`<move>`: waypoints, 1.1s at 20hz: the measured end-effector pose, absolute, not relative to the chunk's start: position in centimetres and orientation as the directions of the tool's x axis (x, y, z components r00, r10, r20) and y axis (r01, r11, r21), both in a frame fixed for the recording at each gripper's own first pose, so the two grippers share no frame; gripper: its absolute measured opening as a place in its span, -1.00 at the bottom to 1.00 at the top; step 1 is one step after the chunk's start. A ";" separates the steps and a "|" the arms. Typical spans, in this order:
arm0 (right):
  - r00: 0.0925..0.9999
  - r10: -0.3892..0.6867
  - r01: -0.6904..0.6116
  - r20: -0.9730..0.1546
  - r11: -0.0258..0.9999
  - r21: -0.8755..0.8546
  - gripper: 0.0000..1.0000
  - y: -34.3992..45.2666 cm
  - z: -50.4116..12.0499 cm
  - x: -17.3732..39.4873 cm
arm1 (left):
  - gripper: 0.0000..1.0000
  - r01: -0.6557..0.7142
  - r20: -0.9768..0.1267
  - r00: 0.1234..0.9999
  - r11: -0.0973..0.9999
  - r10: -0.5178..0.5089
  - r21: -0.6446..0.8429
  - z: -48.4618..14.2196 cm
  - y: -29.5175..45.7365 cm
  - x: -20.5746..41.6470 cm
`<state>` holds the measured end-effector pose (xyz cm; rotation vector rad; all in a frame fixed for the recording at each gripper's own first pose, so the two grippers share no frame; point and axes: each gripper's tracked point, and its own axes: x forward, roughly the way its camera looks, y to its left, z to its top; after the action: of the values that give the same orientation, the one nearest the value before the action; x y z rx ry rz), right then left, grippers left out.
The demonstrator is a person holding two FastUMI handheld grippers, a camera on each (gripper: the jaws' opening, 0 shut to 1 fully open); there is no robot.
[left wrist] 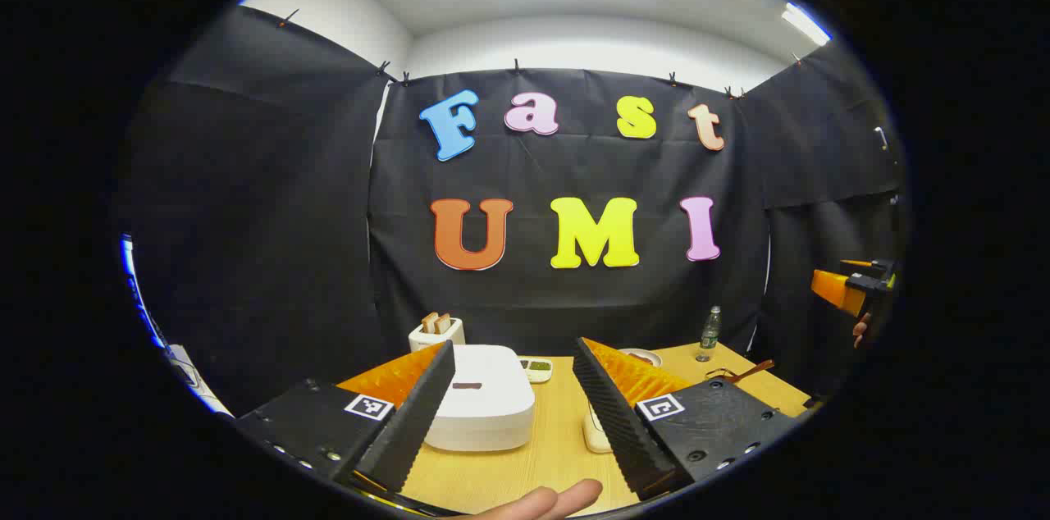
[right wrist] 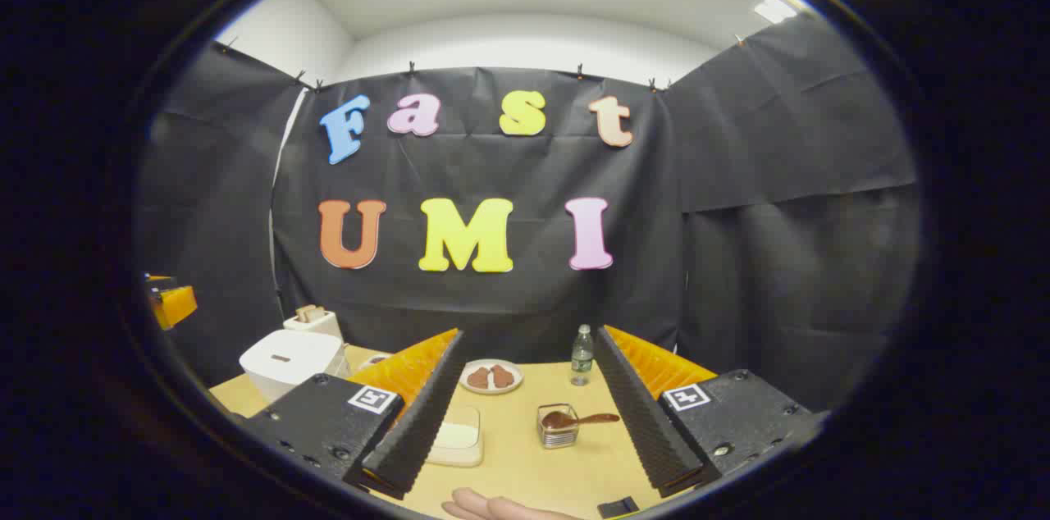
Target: Close the left gripper, press the button to open the rice cooker; take a wooden spoon from the chopstick holder with the right hand, scoop a spoonful of rice and pour it into the rice cooker, then put the wooden spoon back into the chopstick holder.
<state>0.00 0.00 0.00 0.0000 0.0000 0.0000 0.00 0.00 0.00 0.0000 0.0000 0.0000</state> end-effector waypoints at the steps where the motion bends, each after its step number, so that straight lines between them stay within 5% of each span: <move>1: 1.000 -0.001 0.001 -0.004 1.000 -0.001 1.00 -0.1 -0.2 -0.1 | 0.85 0.002 0.002 1.000 1.000 -0.002 0.002 -0.1 -0.2 -0.1; 17: 1.000 0.006 -0.007 0.019 0.999 0.054 1.00 -3.9 -1.6 -0.6 | 0.91 0.111 0.017 0.994 0.993 -0.112 0.031 -0.9 -1.2 -0.3; 22: 0.999 -0.007 0.005 0.039 0.999 0.045 1.00 -5.8 -2.7 -0.3 | 0.49 0.069 -0.037 0.997 0.997 -0.067 0.044 -2.9 0.2 2.4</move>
<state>-0.34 -5.78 -2.73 0.0450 -0.0394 -0.0064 2.41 0.22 -2.95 0.0453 0.0359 -0.0679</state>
